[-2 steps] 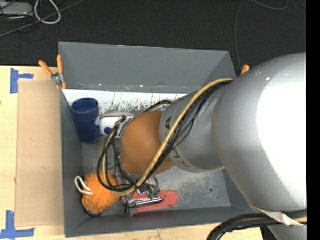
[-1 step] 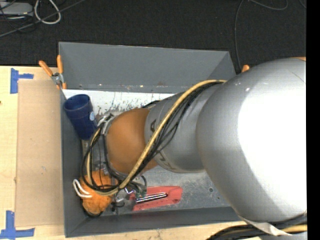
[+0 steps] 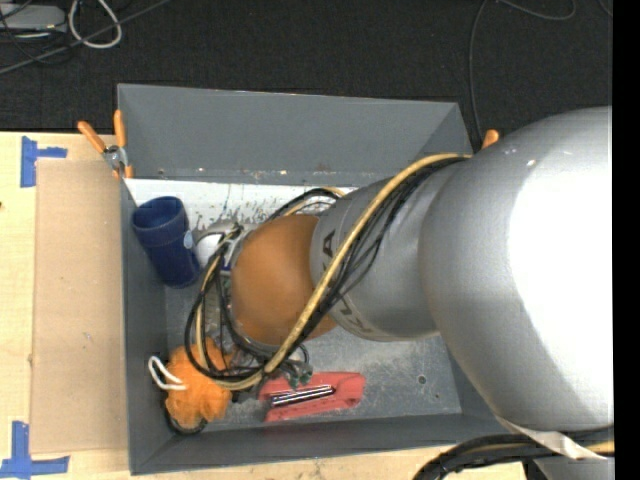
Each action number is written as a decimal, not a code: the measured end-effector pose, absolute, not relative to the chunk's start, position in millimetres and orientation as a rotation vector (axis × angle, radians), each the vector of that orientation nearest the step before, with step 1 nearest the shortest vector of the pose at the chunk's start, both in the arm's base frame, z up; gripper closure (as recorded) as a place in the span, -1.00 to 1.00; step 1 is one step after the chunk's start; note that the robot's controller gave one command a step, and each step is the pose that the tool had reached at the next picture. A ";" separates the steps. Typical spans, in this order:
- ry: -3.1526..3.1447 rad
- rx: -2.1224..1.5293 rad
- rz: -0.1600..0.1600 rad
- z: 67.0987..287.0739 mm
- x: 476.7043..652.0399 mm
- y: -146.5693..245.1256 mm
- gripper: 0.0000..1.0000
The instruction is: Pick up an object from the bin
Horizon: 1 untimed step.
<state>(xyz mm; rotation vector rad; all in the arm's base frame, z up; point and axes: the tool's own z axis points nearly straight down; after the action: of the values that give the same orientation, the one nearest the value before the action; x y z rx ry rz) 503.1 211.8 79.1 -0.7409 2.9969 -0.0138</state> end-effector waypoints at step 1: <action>2.999 -0.740 -0.015 78.7 502.8 211.3 1.00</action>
Offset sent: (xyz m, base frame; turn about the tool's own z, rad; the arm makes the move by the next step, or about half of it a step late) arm 0.0052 -0.1041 -0.0018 0.0712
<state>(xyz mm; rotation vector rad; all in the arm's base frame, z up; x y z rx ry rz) 502.8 211.3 78.7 -0.7404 2.9989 -0.0151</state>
